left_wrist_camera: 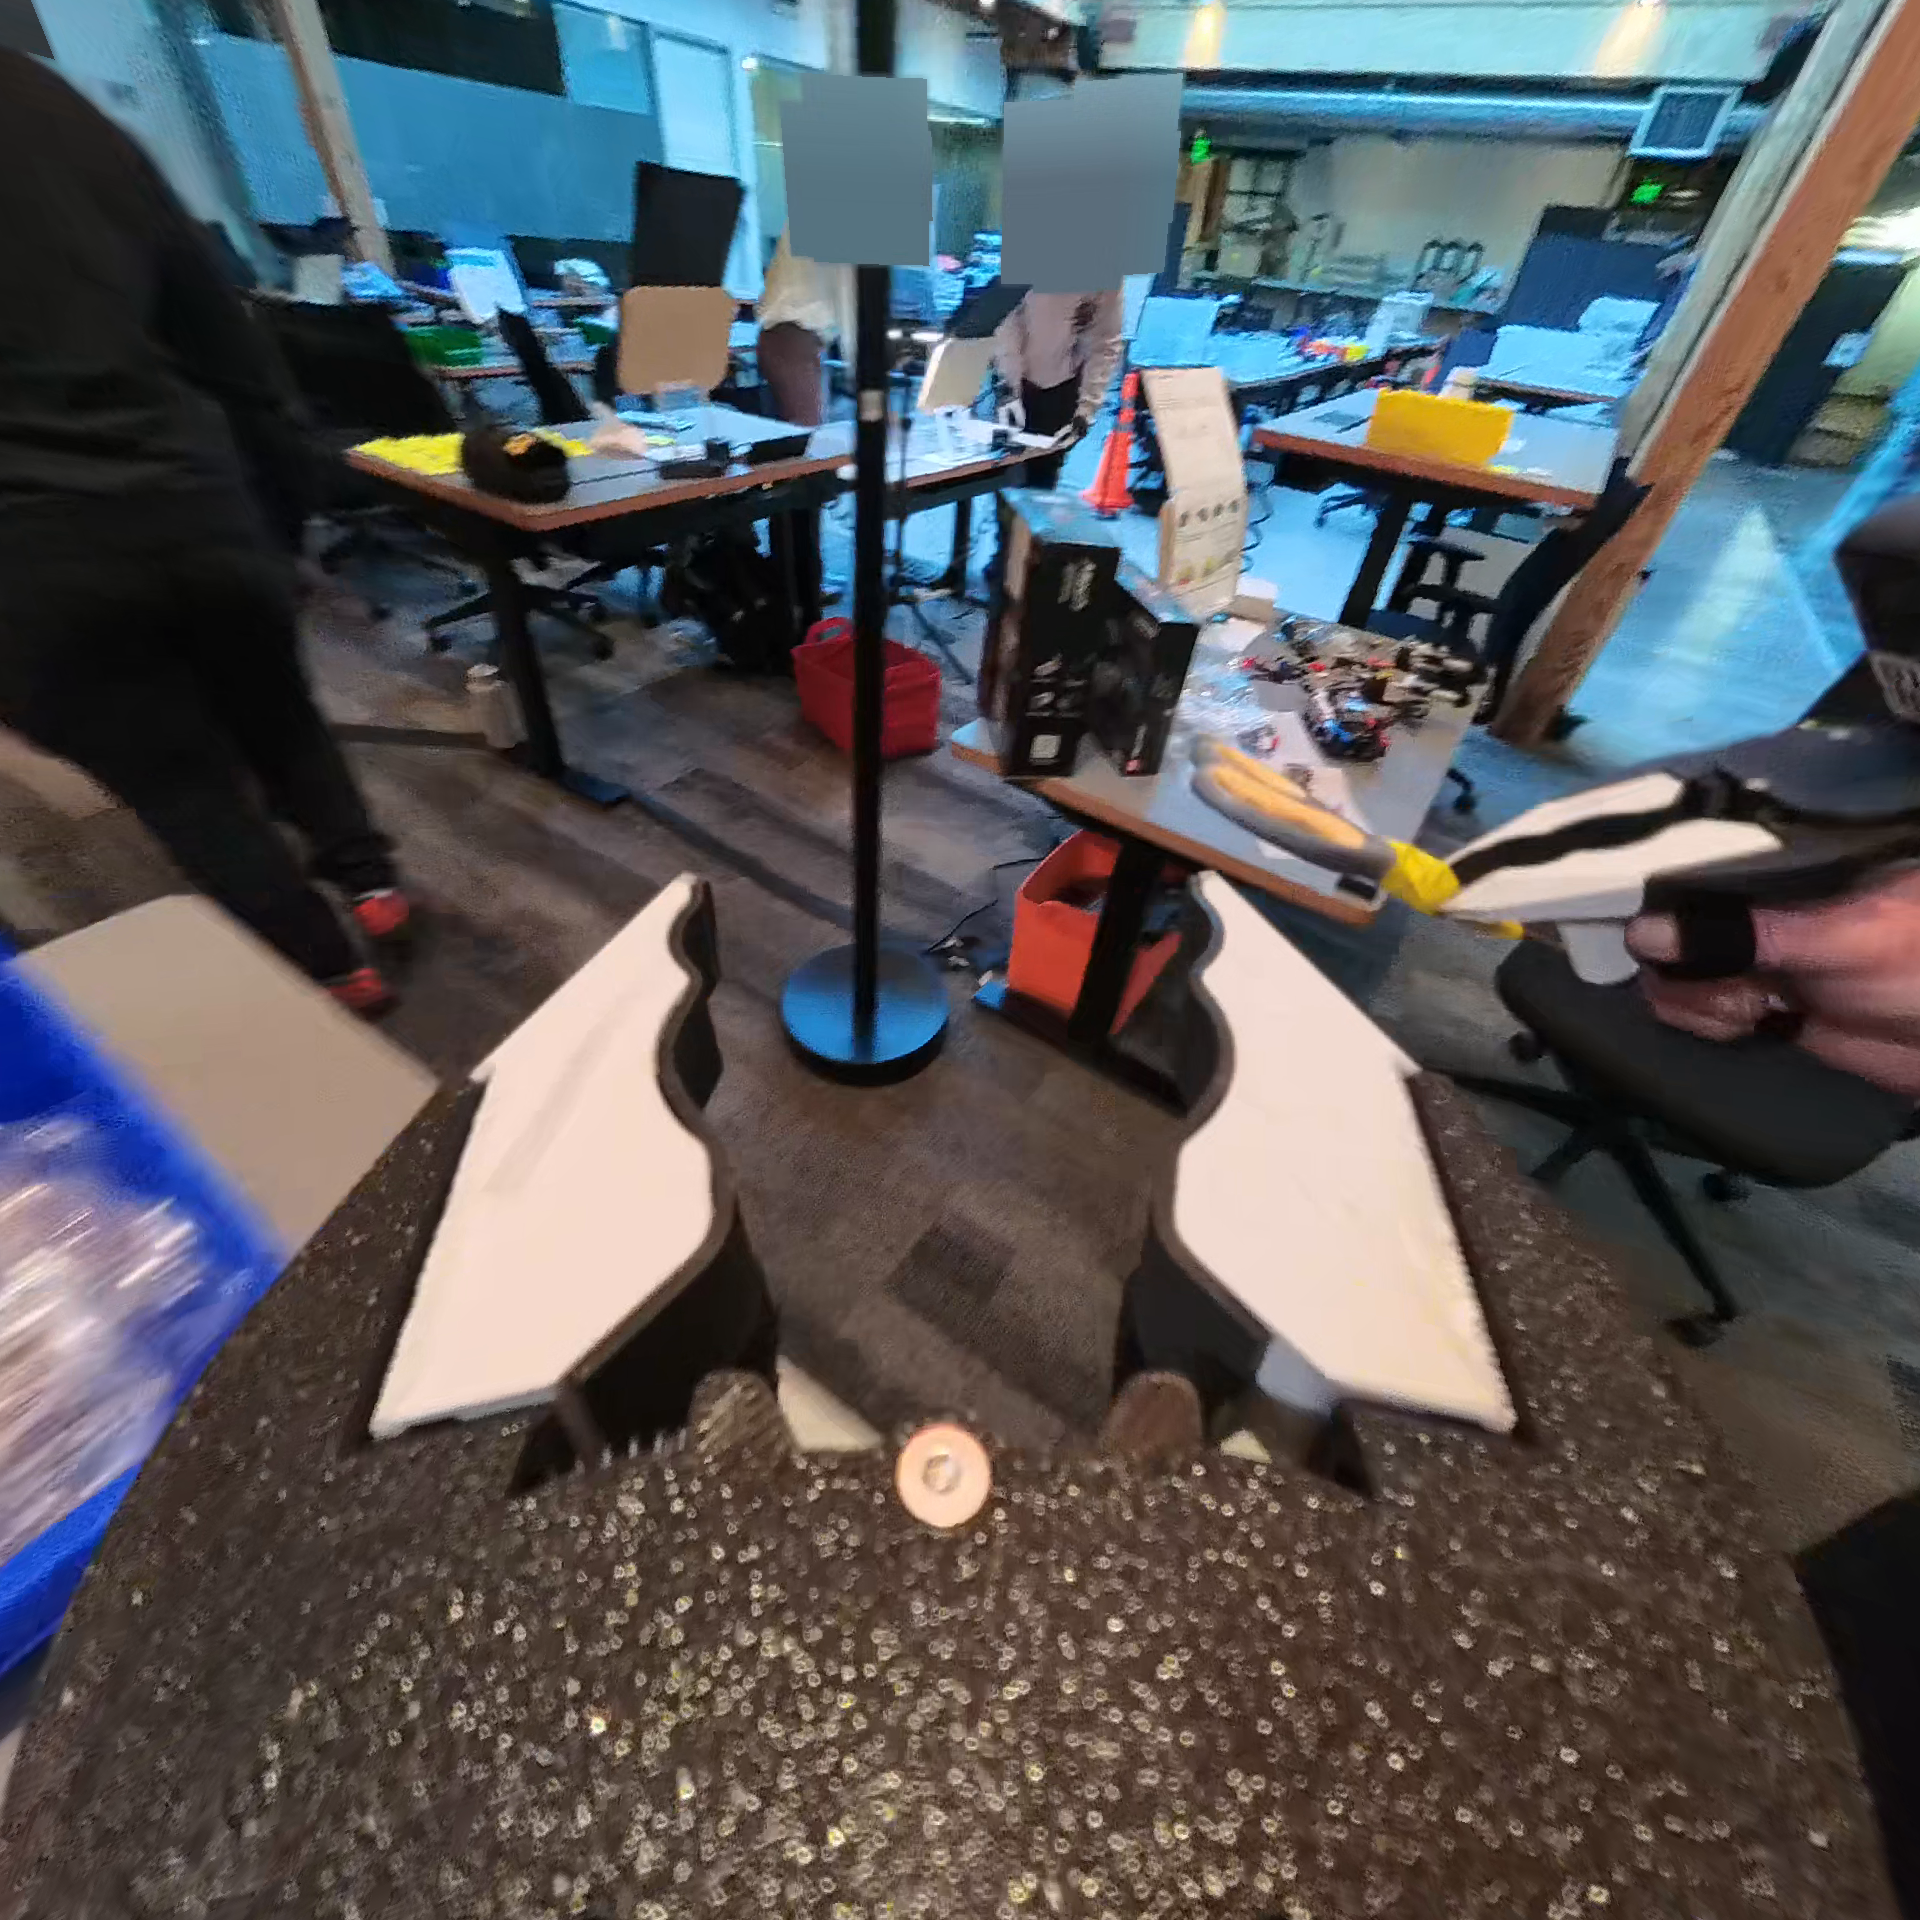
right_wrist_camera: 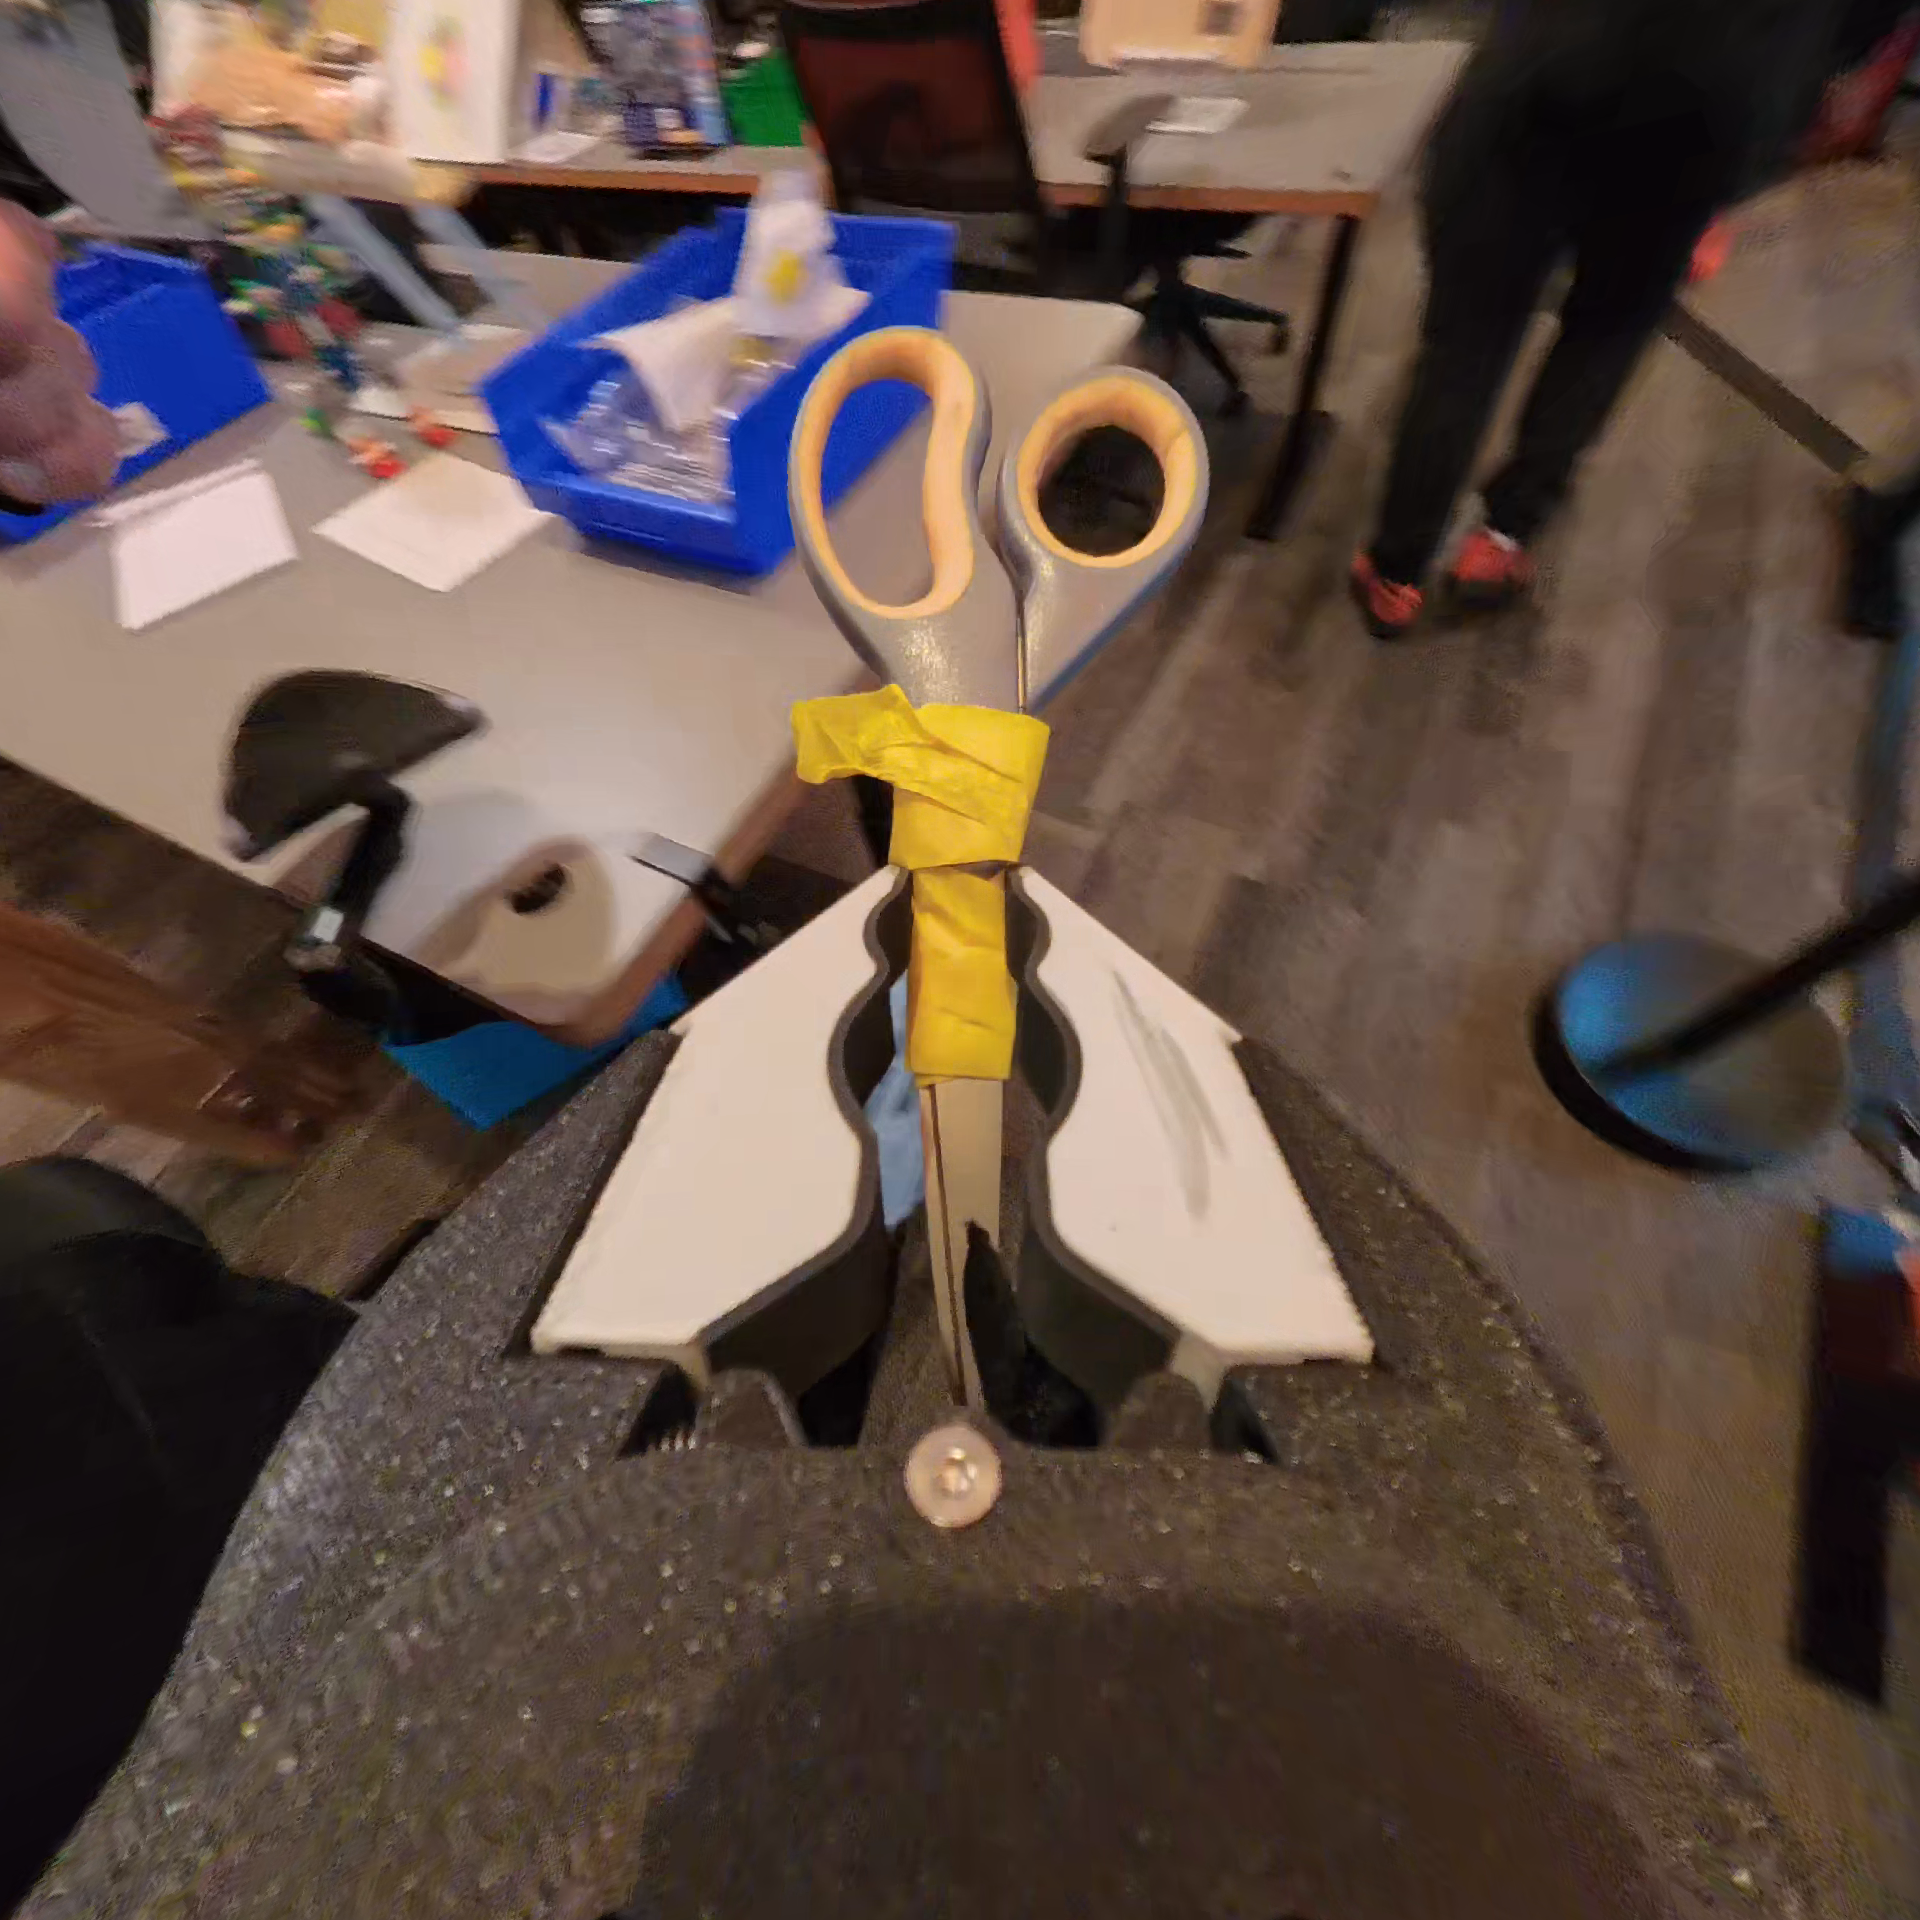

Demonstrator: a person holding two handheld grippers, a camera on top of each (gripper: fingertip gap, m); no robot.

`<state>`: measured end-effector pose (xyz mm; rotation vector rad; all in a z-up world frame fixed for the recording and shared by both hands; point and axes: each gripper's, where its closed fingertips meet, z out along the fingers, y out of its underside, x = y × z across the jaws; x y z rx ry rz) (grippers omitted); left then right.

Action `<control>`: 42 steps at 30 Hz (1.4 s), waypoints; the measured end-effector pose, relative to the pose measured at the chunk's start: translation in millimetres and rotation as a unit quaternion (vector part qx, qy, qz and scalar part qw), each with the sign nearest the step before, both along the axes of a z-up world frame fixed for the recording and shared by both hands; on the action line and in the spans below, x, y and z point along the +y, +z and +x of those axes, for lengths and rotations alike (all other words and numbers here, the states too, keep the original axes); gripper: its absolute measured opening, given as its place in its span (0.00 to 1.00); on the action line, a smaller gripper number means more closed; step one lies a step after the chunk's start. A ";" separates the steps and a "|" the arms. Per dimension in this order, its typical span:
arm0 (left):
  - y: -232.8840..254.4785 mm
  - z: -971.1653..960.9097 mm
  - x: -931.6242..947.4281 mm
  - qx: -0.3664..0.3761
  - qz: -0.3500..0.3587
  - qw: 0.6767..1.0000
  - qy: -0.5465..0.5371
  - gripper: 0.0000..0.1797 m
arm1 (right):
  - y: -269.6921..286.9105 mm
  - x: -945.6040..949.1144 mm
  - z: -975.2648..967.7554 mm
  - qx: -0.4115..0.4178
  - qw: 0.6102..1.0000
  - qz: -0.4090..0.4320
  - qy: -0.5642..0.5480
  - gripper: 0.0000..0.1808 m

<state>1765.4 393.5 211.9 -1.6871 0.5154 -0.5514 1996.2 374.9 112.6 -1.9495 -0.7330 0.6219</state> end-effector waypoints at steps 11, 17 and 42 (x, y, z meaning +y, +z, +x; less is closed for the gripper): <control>-53.7 318.9 128.9 -0.022 -0.078 0.979 -0.187 0.53 | -69.2 50.9 344.8 0.034 0.968 -0.058 -0.242 0.08; -71.6 437.3 217.7 -0.048 -0.092 0.962 -0.253 0.57 | -107.1 89.0 485.9 0.070 0.925 -0.093 -0.361 0.08; -115.7 713.2 484.8 0.143 -0.105 0.984 -0.030 0.57 | -395.5 377.2 1194.6 -0.011 0.757 -0.179 -0.628 0.08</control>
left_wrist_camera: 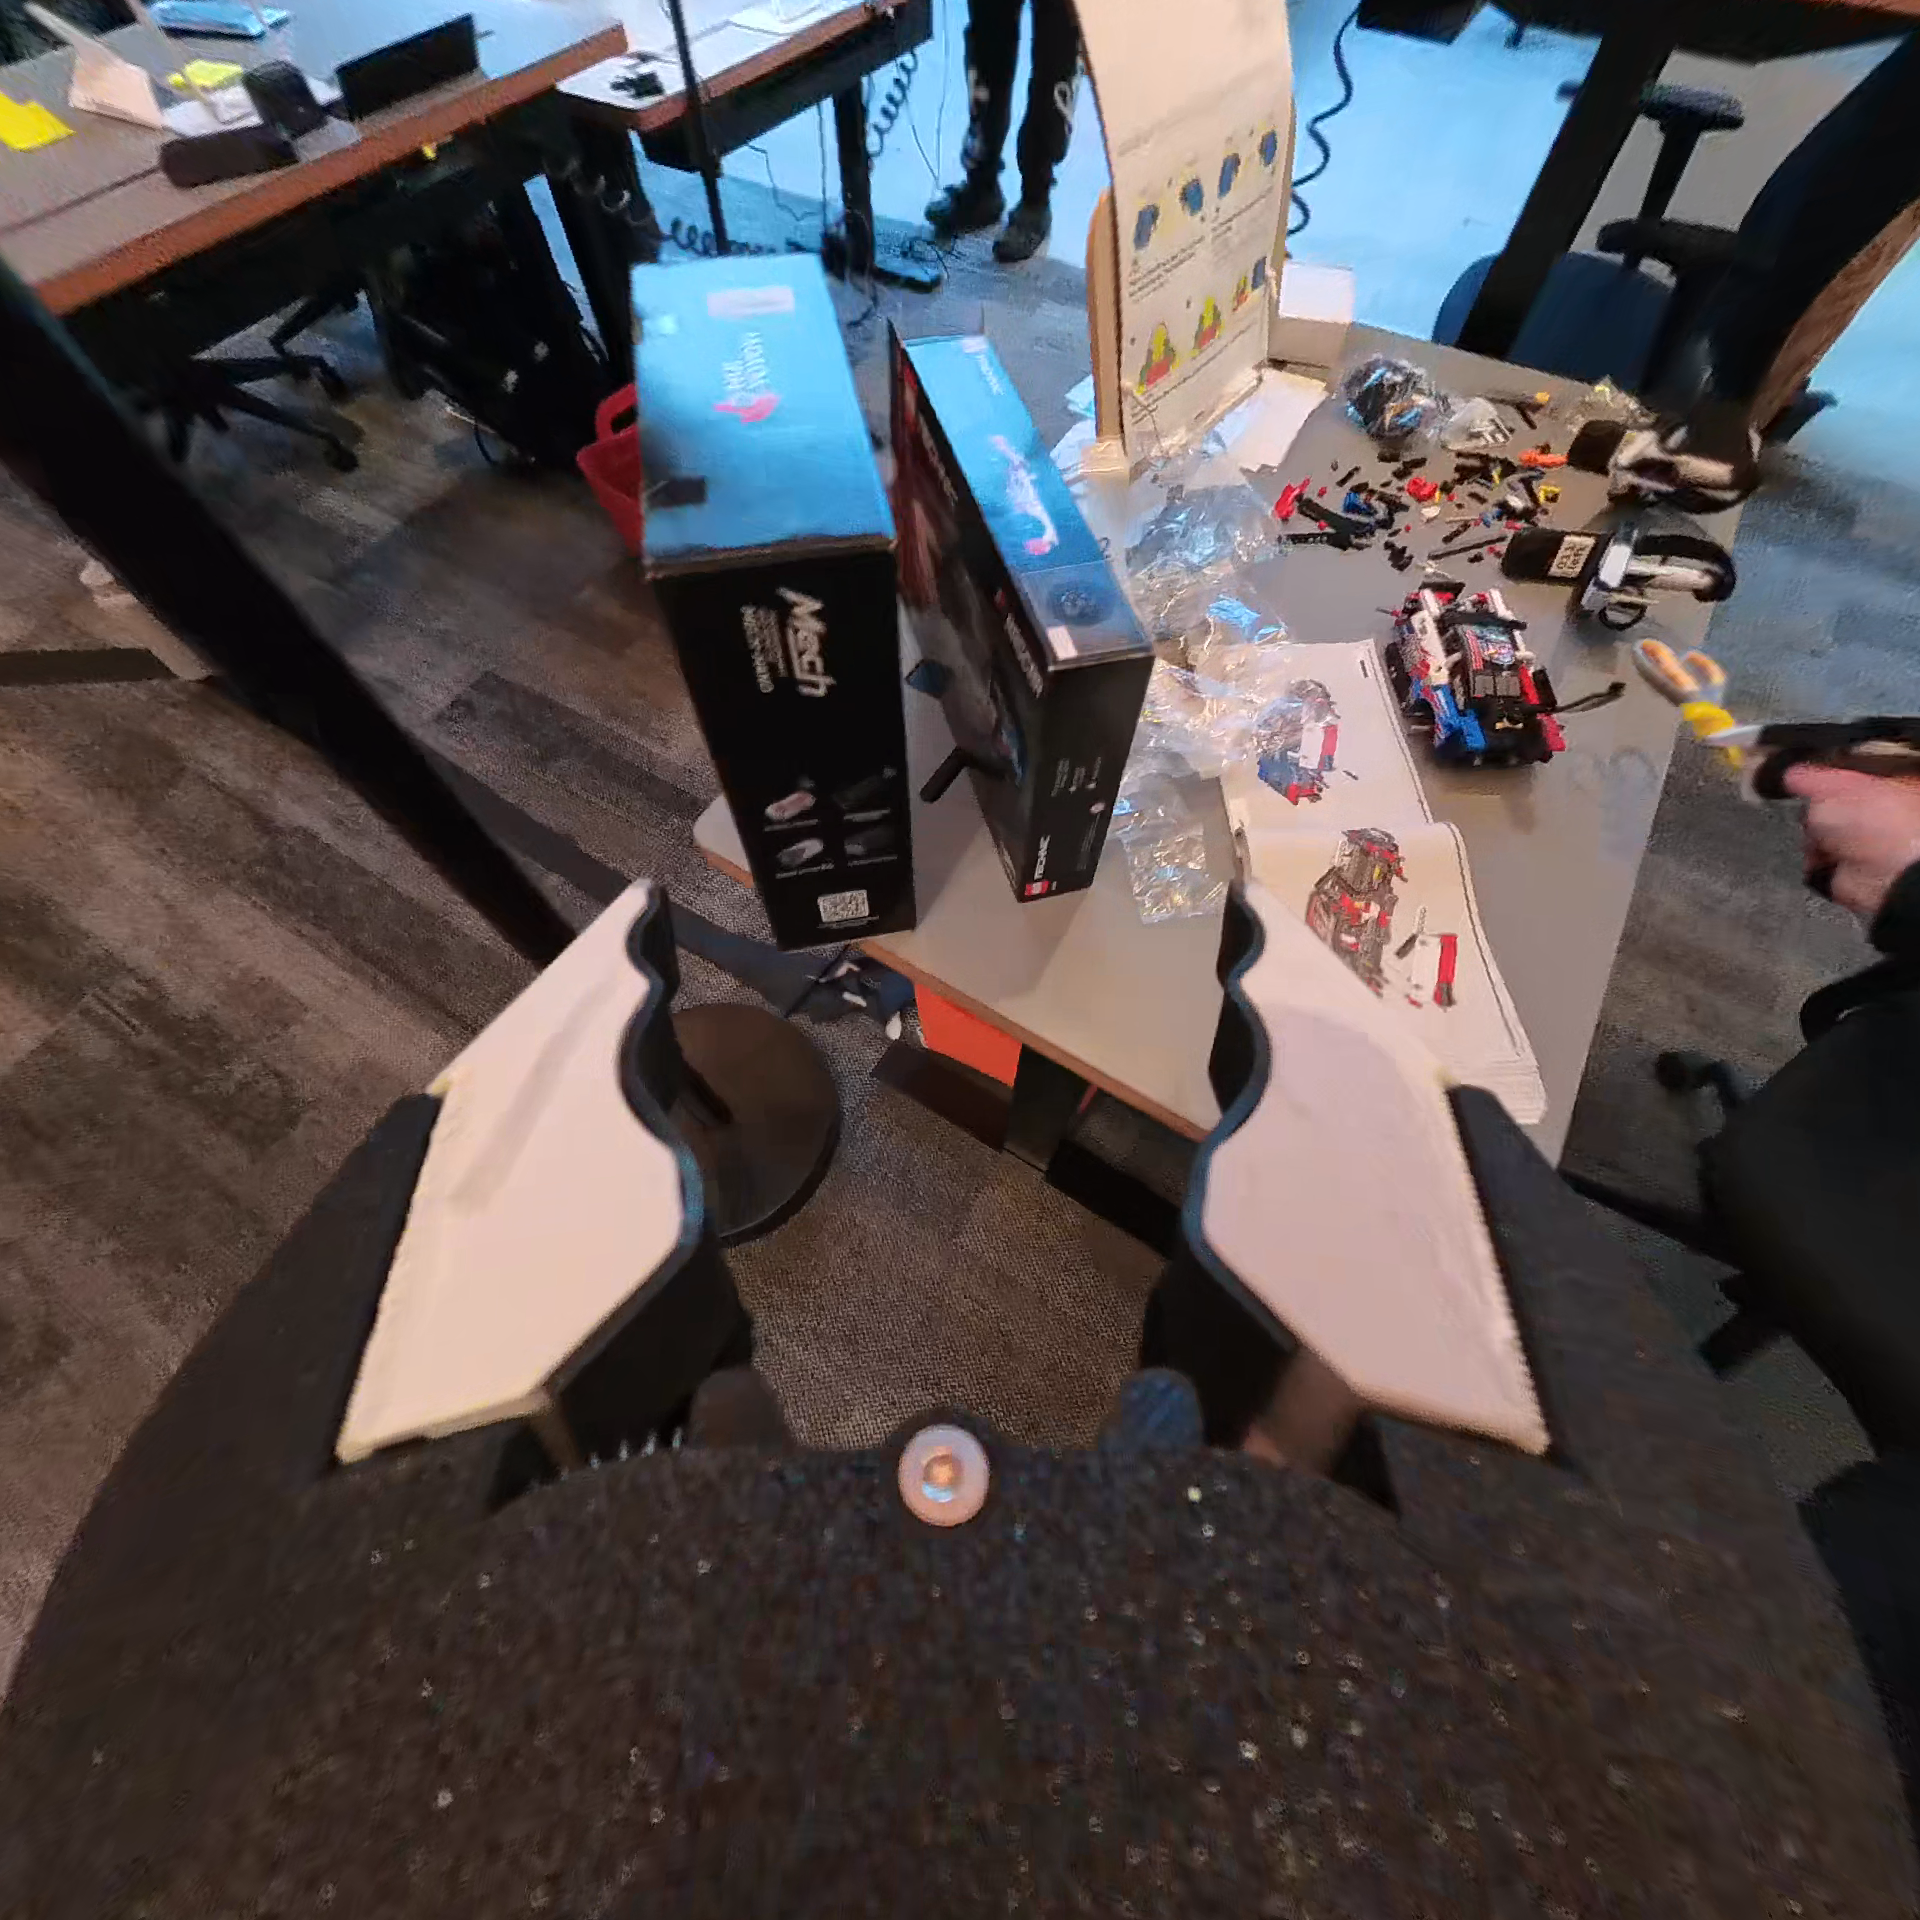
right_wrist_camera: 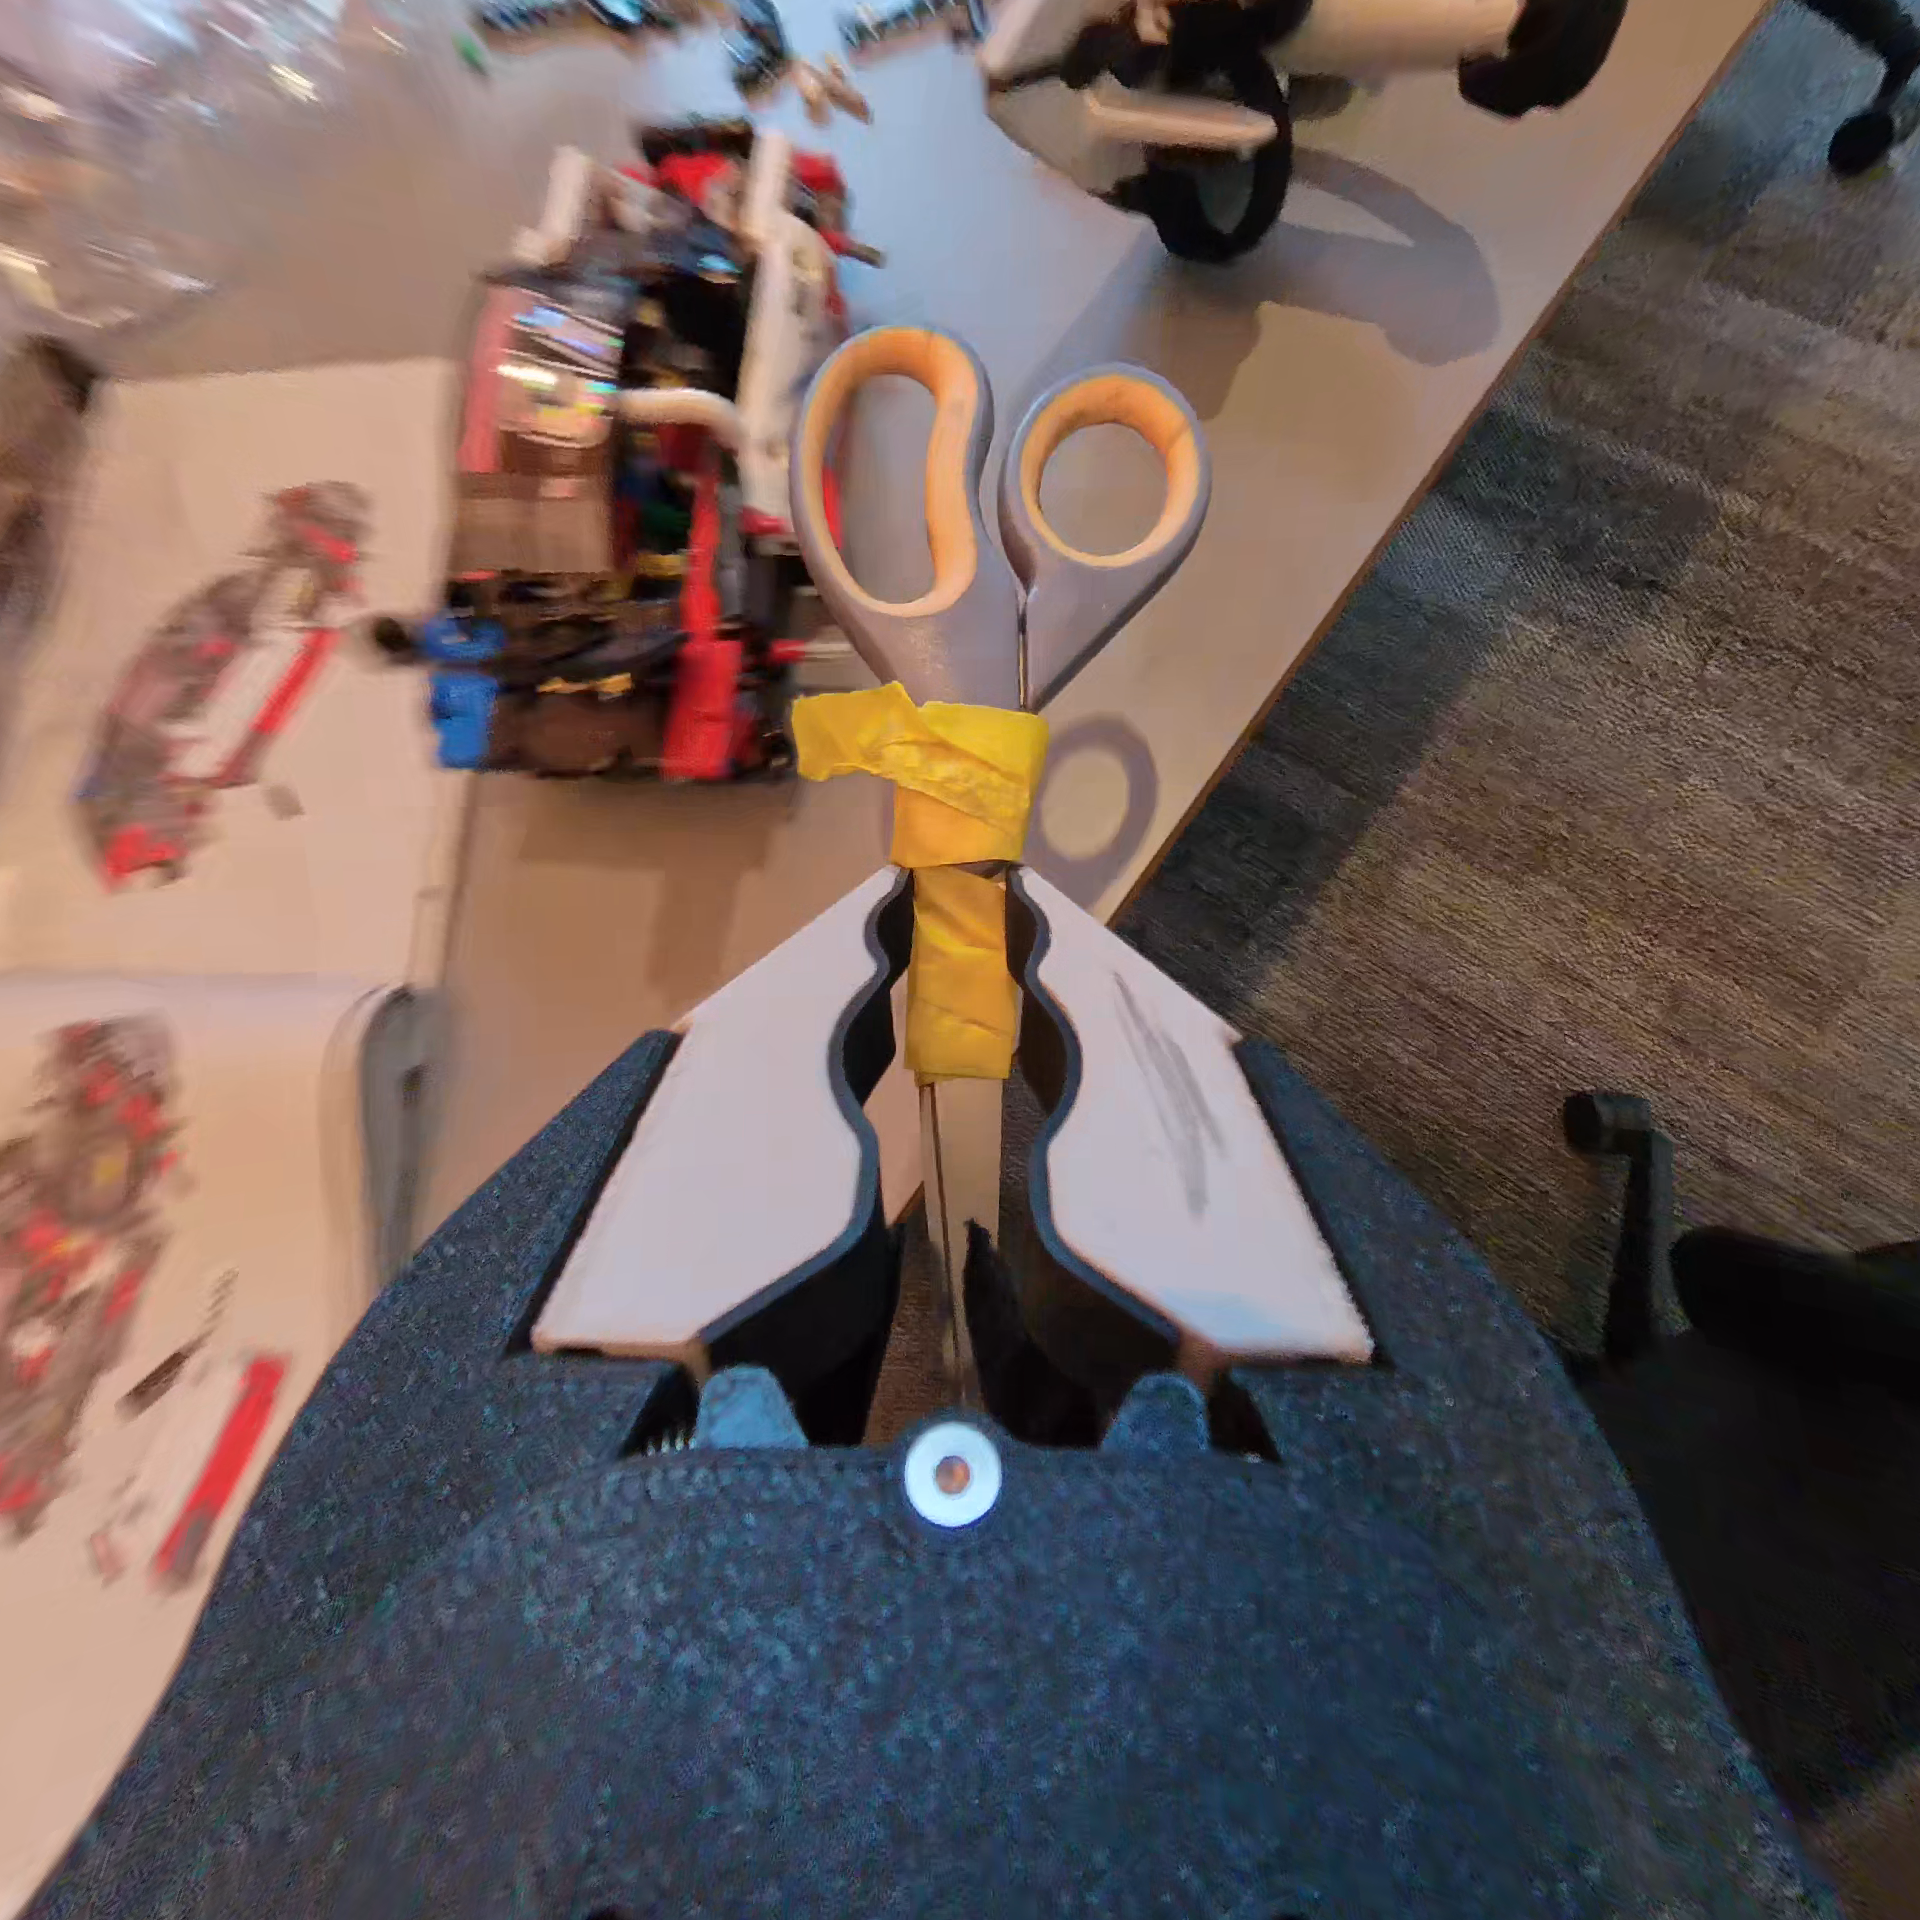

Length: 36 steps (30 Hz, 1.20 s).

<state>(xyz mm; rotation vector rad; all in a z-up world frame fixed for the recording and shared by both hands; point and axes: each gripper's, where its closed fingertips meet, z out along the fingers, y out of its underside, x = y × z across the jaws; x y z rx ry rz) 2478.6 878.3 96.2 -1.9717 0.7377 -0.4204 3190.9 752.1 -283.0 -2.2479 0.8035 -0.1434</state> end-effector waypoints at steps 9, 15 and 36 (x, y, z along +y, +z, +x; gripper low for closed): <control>-15.1 79.5 23.1 0.054 -0.009 0.998 -0.022 0.56 | -84.4 69.5 72.7 0.002 0.998 -0.064 0.008 0.09; -16.4 77.5 12.4 0.042 -0.014 0.999 -0.010 0.56 | -71.5 73.5 74.8 0.009 0.999 -0.051 0.000 0.24; 16.4 -367.9 -423.8 -0.063 0.113 0.886 0.446 0.55 | 291.7 -171.1 -879.2 -0.053 0.539 0.213 0.813 0.48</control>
